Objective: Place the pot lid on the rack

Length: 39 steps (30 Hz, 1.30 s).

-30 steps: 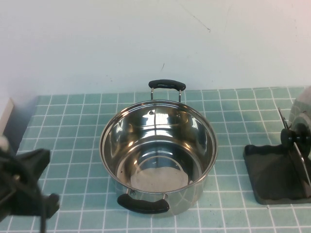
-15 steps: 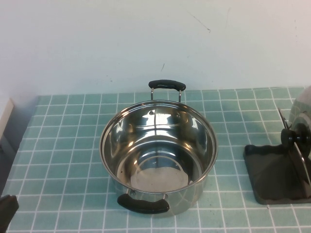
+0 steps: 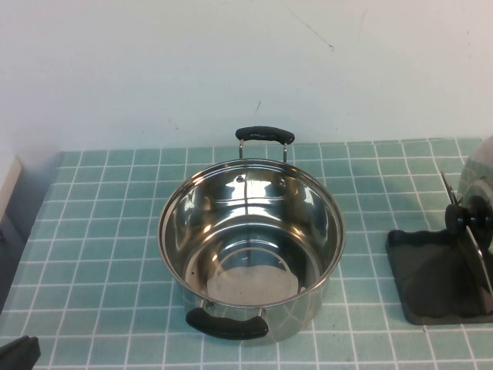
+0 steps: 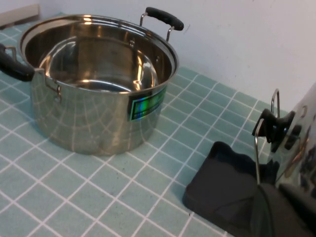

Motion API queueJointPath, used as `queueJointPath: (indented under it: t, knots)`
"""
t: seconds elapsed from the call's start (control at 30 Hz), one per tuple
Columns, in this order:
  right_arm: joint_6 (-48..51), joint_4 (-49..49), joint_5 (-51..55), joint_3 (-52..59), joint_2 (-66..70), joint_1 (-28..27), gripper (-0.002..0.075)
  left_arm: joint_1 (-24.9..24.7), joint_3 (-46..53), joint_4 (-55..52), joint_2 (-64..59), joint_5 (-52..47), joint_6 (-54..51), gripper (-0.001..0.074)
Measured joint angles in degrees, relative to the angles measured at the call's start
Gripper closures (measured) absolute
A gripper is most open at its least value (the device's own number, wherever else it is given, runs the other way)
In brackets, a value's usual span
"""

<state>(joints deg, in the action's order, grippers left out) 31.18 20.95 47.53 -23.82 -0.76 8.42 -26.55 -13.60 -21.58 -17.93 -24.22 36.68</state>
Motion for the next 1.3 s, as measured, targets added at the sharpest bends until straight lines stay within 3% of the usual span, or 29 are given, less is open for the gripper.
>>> queueJointPath:
  t: [0.1,0.3,0.37,0.53,0.73,0.9,1.07,1.3]
  knots:
    - [-3.02,-2.76,-1.92,0.36,0.0,0.0,0.0727,0.0,0.0,0.0,0.0,-0.46,0.0,0.0735]
    - [-23.52,-27.99,-17.57,6.42,0.0,-0.12,0.0727,0.0,0.0,0.0,0.0,-0.68,0.0,0.0735]
    - [-30.47,-31.28,-18.51,9.23,0.09,-1.23,0.0727,0.0,0.0,0.0,0.0,-0.81,0.0,0.0735]
    - [-33.87,-32.87,-18.6,15.76,-0.02,-7.58,0.0727,0.0,0.0,0.0,0.0,-0.83,0.0,0.0736]
    - [-23.73,-26.18,-28.08,21.88,-0.02,-14.81,0.0727,0.0,0.0,0.0,0.0,-0.93,0.0,0.0736]
    - [-25.47,-25.02,-37.31,25.21,-0.02,-13.07,0.0727,0.0,0.0,0.0,0.0,-0.93,0.0,0.0736]
    - [-31.18,-27.13,-33.75,25.36,-0.02,-9.24,0.0728,0.0,0.0,0.0,0.0,-0.93,0.0,0.0736]
    - [-31.81,-27.92,-28.78,25.36,-0.02,-8.83,0.0728,0.0,0.0,0.0,0.0,-0.95,0.0,0.0736]
